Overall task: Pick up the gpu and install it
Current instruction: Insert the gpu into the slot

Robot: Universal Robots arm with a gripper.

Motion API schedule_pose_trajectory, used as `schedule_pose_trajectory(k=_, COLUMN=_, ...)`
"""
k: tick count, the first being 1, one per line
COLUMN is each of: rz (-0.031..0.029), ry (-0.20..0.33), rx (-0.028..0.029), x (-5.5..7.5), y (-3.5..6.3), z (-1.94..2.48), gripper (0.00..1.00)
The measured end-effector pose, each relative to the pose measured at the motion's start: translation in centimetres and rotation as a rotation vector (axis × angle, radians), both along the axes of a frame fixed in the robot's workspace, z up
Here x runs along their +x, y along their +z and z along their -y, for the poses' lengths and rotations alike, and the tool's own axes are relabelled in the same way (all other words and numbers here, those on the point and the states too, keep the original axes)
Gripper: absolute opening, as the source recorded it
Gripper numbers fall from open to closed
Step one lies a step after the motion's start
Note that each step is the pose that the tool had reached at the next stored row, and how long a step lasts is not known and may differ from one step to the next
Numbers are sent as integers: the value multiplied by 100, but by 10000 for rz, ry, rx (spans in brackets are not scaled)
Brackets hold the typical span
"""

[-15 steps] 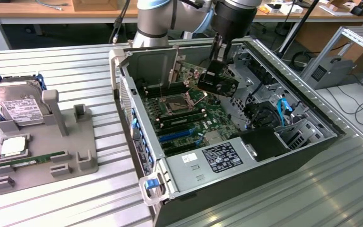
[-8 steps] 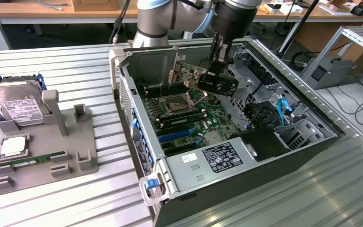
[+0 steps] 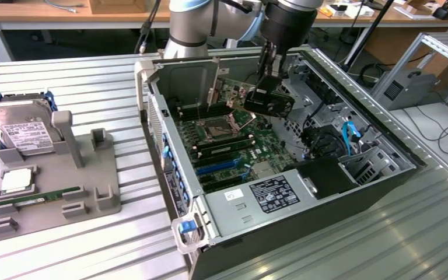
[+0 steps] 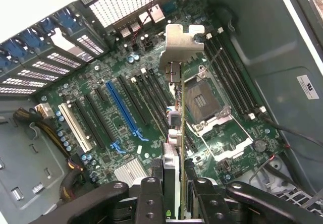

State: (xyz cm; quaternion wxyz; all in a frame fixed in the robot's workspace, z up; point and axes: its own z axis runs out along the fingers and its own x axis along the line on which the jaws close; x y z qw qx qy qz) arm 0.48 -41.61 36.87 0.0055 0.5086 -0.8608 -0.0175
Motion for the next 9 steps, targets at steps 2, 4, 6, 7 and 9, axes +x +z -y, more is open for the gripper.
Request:
schedule_pose_trajectory(k=2, rz=0, ry=127, rx=0, x=0, y=0, z=0, gripper=27)
schedule_pose_trajectory(k=4, rz=0, ry=229, rx=0, x=0, y=0, z=0, gripper=27)
schedule_pose_trajectory(k=6, rz=0, ry=321, rx=0, x=0, y=0, z=0, gripper=27)
schedule_pose_trajectory(k=7, rz=0, ry=393, rx=0, x=0, y=0, z=0, gripper=27)
schedule_pose_trajectory(k=9, rz=0, ry=539, rx=0, x=0, y=0, z=0, gripper=27)
